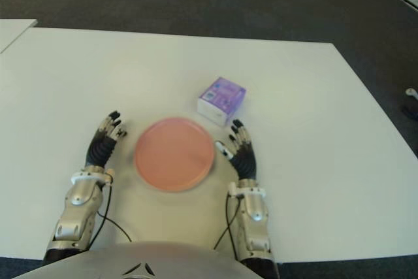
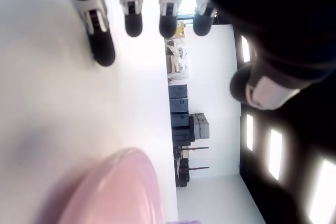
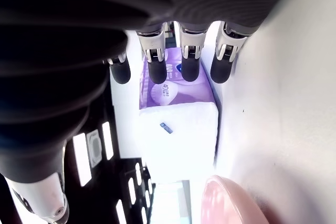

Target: Put the tissue paper into the plate.

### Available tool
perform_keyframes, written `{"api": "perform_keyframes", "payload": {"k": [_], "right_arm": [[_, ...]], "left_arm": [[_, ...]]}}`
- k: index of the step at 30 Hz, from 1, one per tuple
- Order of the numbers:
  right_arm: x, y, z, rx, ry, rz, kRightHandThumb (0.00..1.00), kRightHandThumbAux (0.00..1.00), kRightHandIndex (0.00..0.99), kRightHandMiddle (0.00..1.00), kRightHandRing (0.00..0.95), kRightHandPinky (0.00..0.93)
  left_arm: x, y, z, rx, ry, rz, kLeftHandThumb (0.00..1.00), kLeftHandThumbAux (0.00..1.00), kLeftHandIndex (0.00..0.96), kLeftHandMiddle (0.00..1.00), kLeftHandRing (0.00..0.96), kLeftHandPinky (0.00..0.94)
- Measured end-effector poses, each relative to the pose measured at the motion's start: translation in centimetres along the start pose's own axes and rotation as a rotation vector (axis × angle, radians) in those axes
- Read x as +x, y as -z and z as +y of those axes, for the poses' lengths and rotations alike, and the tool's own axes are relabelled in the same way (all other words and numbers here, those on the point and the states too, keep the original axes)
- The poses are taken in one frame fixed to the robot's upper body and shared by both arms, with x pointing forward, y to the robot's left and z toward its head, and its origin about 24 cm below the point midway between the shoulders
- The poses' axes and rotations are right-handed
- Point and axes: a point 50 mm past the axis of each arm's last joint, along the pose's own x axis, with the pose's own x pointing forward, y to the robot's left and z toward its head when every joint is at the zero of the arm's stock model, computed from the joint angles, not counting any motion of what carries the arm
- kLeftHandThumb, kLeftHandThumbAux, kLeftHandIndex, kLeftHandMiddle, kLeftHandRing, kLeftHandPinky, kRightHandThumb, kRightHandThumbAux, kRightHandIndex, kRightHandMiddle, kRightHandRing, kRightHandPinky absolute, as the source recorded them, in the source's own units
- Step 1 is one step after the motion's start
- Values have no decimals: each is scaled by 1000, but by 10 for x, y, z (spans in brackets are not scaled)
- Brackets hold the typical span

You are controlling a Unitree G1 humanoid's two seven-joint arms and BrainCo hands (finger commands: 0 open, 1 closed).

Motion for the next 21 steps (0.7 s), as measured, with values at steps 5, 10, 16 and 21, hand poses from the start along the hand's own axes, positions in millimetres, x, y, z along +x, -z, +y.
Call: {"api": "perform_keyframes", "payload": {"k": [5,10,16,21], "right_arm": [[0,0,0,1,0,0,245,715,0,0,0,0],[0,0,1,2,1,-1,263,722,0,0,0,0],[-1,0,1,5,5,-2,270,721,0,0,0,0],[-1,-1,2,10,8,0,271,712,0,0,0,0]], "left_arm": [[0,0,0,0,0,0,0,477,0,0,0,0],[0,0,0,1,0,1,0,478,0,0,0,0],[0,-1,0,1,-1,2,0,474,0,0,0,0],[0,-1,0,1,-1,5,0,467,0,0,0,0]]}}
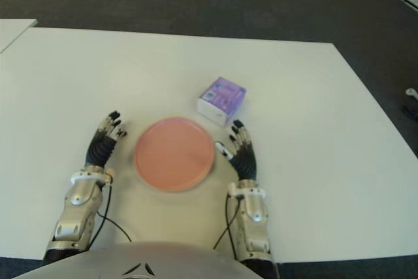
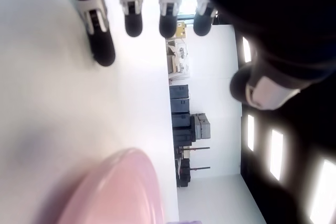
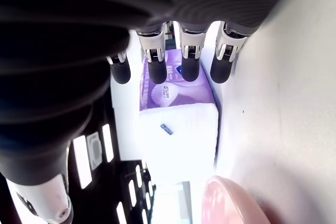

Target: Put the tissue paper into the plate.

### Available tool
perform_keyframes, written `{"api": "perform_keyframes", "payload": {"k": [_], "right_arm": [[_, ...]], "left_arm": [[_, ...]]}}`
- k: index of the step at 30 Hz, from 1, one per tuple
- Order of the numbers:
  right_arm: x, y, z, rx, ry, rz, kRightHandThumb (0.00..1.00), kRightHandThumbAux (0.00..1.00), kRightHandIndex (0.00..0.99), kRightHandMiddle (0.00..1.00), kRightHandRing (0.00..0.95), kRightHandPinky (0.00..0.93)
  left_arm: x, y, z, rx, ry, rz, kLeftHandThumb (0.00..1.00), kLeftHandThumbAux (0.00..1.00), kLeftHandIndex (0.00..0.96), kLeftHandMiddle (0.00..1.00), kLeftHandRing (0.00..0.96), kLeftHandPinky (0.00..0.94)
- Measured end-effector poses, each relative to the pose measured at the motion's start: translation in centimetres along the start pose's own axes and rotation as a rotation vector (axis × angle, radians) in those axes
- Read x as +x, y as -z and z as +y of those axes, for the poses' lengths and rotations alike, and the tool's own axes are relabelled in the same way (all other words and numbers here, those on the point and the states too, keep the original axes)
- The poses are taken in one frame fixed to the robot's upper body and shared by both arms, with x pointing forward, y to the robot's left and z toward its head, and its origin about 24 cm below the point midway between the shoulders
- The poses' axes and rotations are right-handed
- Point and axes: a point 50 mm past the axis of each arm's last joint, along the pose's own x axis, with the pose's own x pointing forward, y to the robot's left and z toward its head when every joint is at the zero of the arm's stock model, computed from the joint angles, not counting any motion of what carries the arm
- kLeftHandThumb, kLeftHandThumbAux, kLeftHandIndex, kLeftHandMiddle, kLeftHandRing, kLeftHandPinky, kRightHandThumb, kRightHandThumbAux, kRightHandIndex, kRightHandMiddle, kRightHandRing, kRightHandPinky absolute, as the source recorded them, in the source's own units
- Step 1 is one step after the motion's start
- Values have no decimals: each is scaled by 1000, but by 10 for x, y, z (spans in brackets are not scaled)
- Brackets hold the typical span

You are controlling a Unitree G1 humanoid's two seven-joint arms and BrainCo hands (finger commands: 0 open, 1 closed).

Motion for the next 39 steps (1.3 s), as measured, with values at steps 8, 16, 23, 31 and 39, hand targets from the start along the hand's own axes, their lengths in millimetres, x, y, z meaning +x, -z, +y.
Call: {"api": "perform_keyframes", "payload": {"k": [8,16,23,31,39], "right_arm": [[0,0,1,5,3,3,271,707,0,0,0,0],[-1,0,1,3,1,6,235,710,0,0,0,0],[-1,0,1,1,-1,7,238,711,0,0,0,0],[-1,1,1,0,-1,8,265,702,0,0,0,0],[0,1,1,-1,3,8,290,678,0,0,0,0]], "left_arm": [[0,0,0,0,0,2,0,461,0,0,0,0],[-1,0,0,1,-1,3,0,466,0,0,0,0],[-1,0,0,1,-1,3,0,471,0,0,0,0],[-1,0,1,1,-2,3,0,471,0,0,0,0],[-1,0,0,0,-2,1,0,481,0,0,0,0]]}}
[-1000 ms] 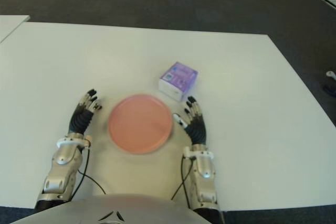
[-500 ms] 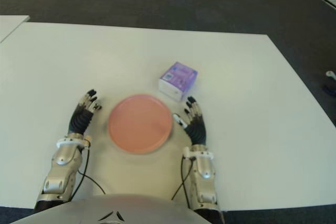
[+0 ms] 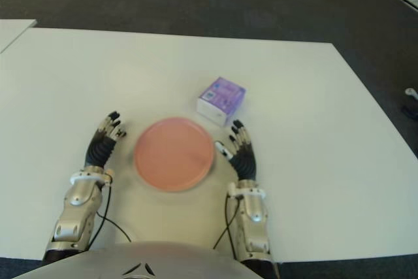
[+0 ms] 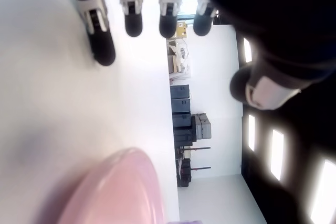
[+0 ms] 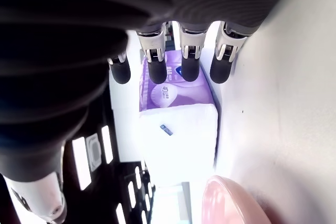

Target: Put the tissue paper into the plate.

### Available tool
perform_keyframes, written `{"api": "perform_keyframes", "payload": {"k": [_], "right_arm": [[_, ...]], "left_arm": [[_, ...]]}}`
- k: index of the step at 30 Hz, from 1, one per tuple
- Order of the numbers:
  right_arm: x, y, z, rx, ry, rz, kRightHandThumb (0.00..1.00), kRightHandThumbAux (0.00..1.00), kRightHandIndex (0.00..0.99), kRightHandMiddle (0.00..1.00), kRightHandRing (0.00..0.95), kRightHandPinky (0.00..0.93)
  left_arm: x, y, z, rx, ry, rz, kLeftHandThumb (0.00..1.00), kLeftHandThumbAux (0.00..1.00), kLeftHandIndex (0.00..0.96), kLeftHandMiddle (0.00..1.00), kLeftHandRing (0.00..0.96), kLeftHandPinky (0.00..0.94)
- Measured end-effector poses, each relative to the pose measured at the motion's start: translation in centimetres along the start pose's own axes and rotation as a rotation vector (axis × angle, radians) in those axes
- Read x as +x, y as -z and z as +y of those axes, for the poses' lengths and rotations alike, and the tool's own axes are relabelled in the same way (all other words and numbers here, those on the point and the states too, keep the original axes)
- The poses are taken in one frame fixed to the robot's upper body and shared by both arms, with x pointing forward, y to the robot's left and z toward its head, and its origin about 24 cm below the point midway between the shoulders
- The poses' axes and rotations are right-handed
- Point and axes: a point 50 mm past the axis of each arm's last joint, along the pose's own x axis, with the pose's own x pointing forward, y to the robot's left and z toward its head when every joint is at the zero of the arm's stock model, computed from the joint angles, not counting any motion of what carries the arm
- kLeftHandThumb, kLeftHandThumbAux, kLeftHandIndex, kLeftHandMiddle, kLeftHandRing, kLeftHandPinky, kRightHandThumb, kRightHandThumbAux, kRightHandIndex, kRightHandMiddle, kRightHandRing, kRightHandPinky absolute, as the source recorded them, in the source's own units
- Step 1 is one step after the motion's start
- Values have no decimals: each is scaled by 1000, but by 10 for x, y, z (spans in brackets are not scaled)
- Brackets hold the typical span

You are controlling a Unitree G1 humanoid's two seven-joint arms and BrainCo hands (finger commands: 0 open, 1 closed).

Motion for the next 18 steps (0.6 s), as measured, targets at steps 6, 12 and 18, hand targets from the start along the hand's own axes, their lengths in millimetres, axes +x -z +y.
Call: {"api": "perform_keyframes", "payload": {"k": [6,12,18], "right_arm": [[0,0,-1,-1,2,0,288,690,0,0,0,0],[7,3,-5,-19,-24,-18,271,706,0,0,0,0],[16,-3,-15,-122,-4,-58,205,728,0,0,0,1]], "left_arm": [[0,0,0,0,0,-4,0,470,0,0,0,0],[0,1,-1,-1,1,-4,0,469,0,0,0,0],[2,1,-2,-6,4,-12,0,470,0,0,0,0]]}}
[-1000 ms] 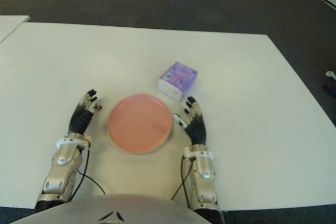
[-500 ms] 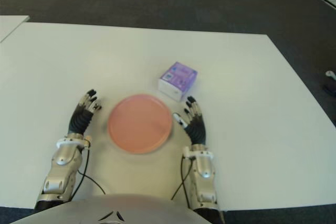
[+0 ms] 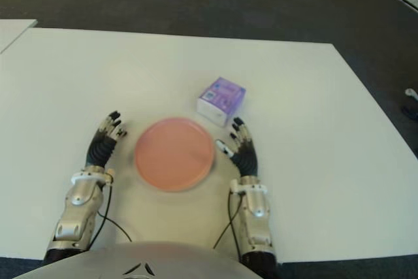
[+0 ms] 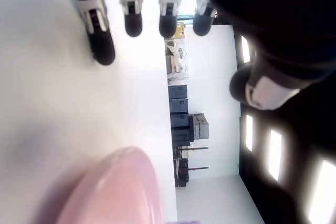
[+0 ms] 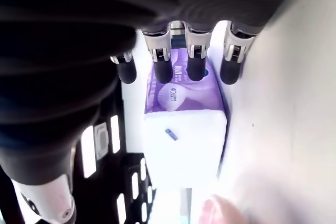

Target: Put the tissue paper into the plate.

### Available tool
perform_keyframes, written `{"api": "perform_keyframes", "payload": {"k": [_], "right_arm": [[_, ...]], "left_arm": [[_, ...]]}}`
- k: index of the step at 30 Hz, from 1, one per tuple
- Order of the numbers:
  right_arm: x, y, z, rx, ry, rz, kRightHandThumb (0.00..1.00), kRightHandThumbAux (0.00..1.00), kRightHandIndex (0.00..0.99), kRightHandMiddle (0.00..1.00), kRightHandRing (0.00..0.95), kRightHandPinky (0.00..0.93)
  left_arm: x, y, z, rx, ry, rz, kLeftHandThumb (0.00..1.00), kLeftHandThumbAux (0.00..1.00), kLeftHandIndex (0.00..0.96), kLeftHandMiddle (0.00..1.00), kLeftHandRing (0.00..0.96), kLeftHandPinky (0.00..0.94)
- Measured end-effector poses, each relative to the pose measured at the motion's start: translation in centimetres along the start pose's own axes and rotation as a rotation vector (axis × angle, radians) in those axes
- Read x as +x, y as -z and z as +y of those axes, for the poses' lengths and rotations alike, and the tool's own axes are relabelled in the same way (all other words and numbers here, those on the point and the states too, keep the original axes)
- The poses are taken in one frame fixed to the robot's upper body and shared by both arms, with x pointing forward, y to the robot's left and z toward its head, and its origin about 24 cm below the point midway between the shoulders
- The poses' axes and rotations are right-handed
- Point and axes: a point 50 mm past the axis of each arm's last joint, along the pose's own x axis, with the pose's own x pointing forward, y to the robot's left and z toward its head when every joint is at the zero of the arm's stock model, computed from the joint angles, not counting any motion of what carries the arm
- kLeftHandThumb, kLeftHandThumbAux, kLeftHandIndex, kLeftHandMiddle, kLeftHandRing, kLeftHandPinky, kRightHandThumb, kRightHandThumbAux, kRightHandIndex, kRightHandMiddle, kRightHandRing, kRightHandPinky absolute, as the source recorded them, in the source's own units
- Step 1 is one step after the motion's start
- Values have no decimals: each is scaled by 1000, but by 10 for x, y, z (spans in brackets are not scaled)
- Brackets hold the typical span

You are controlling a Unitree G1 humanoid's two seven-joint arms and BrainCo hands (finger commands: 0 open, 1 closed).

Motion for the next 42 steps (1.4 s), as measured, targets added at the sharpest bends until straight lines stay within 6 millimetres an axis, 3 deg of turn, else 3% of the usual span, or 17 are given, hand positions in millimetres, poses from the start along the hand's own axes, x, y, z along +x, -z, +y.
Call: {"api": "perform_keyframes", "payload": {"k": [7,12,15,20,28,42], "right_arm": [[17,-5,-36,-145,94,33,173,733,0,0,0,0],[18,-4,-44,-165,110,44,170,734,0,0,0,0],[23,-14,-44,-221,143,42,200,678,0,0,0,0],[43,-56,-49,-355,242,-29,210,624,0,0,0,0],[81,-154,-70,-554,443,-325,226,580,0,0,0,0],[97,-211,-44,-665,404,-518,308,545,0,0,0,0]], "left_arm": [[2,0,-1,-1,3,-15,0,475,0,0,0,0],[4,0,-2,-2,5,-17,0,477,0,0,0,0],[4,0,-3,-4,4,-17,0,469,0,0,0,0],[5,-1,-4,-5,6,-22,0,459,0,0,0,0],[5,0,-5,-2,9,-20,0,455,0,0,0,0],[5,0,-4,-6,4,-36,0,465,0,0,0,0]]}}
